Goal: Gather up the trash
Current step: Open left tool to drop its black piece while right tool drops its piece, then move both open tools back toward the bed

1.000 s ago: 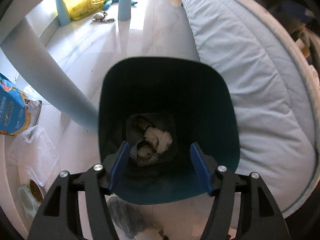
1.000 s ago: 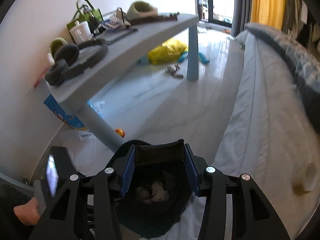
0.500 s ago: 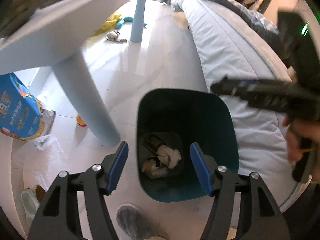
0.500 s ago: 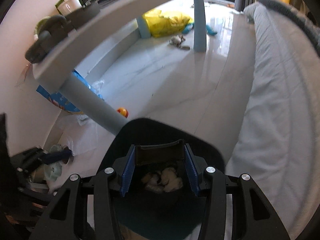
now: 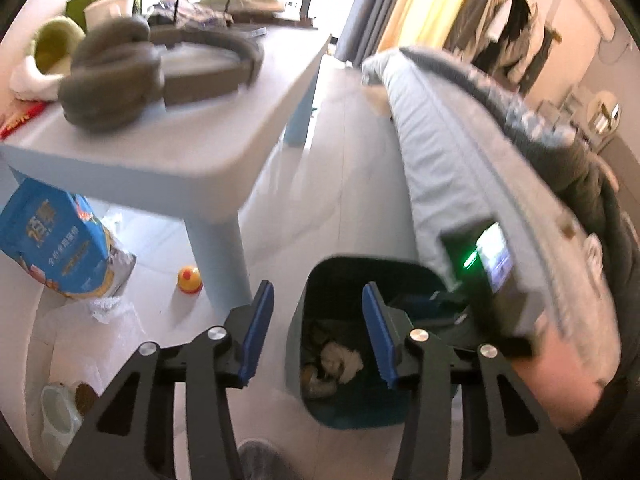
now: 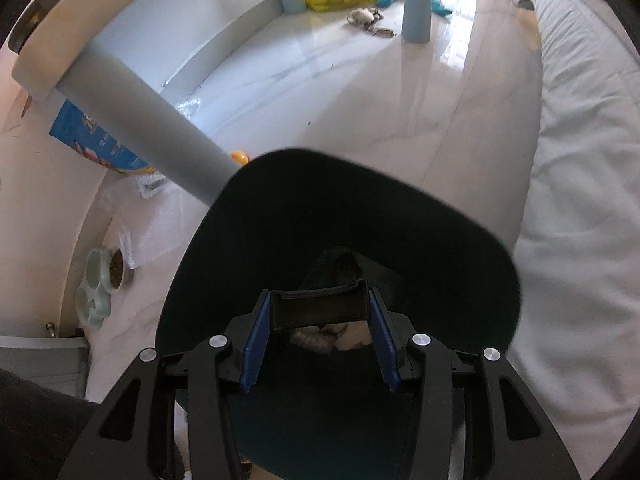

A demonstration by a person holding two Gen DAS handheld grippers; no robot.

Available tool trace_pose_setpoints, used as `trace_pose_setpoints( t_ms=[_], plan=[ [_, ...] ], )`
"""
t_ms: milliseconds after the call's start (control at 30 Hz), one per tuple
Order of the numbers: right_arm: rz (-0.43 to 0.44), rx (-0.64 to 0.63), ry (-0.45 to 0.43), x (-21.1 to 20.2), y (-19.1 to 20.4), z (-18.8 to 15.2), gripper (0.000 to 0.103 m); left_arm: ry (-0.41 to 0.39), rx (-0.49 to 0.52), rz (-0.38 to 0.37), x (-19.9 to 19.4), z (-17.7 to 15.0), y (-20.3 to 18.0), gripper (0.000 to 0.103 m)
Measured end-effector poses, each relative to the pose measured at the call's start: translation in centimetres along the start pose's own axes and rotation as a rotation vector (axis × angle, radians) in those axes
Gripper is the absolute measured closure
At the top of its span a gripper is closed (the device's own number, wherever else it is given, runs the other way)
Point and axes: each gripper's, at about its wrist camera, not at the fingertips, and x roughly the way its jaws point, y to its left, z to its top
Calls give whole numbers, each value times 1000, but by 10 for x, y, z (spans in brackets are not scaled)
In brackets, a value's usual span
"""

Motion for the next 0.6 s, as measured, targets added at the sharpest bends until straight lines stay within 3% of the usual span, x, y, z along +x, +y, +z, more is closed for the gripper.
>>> trace_pose_setpoints(
  t_ms=[167,333,600],
  plan=[
    [-38,-15,63,16,2,-6,53,-91,8,-20,-31,21,-13,55],
    [-47,-20,125,24,6,-15,36,-169,20,-53,-64,37,-28,55],
    [-17,-25,64,-13,4,-20,32,-261,47,-89,-99,51,-55,53]
  ],
)
